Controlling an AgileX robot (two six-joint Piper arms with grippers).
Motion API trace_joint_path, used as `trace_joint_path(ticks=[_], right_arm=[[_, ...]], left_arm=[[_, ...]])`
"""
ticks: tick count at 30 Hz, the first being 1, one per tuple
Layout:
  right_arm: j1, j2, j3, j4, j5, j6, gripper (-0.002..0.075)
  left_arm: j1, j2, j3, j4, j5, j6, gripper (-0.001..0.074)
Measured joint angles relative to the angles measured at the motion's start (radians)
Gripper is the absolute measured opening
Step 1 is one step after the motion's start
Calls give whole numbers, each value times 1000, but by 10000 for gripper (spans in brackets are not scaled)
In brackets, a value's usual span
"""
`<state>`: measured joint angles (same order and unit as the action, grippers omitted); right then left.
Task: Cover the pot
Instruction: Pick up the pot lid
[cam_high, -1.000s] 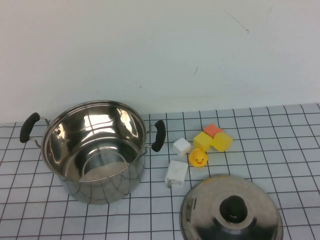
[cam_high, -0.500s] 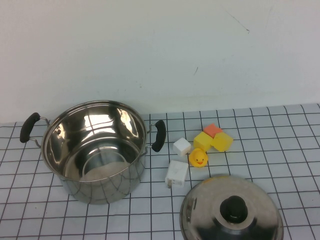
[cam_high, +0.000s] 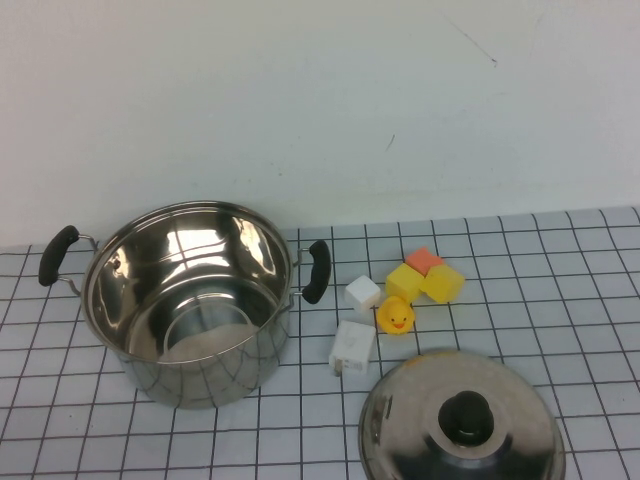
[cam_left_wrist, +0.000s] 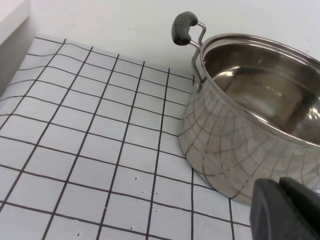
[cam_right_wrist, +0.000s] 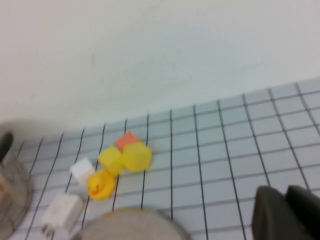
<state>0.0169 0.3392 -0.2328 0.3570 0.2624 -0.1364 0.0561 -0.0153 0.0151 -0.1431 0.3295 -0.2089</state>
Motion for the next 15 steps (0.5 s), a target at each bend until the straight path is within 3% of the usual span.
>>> trace_joint_path(ticks=[3, 8, 10, 15], right_arm=[[134, 90, 18, -171, -192, 226, 183], [378, 341, 94, -224, -675, 209, 468], [456, 484, 101, -224, -846, 136, 522], [561, 836, 101, -231, -1237, 58, 556]], left_arm=[[0, 0, 0, 0, 0, 4, -3], [0, 0, 0, 0, 0, 4, -3], [0, 0, 0, 0, 0, 4, -3], [0, 0, 0, 0, 0, 4, -3]])
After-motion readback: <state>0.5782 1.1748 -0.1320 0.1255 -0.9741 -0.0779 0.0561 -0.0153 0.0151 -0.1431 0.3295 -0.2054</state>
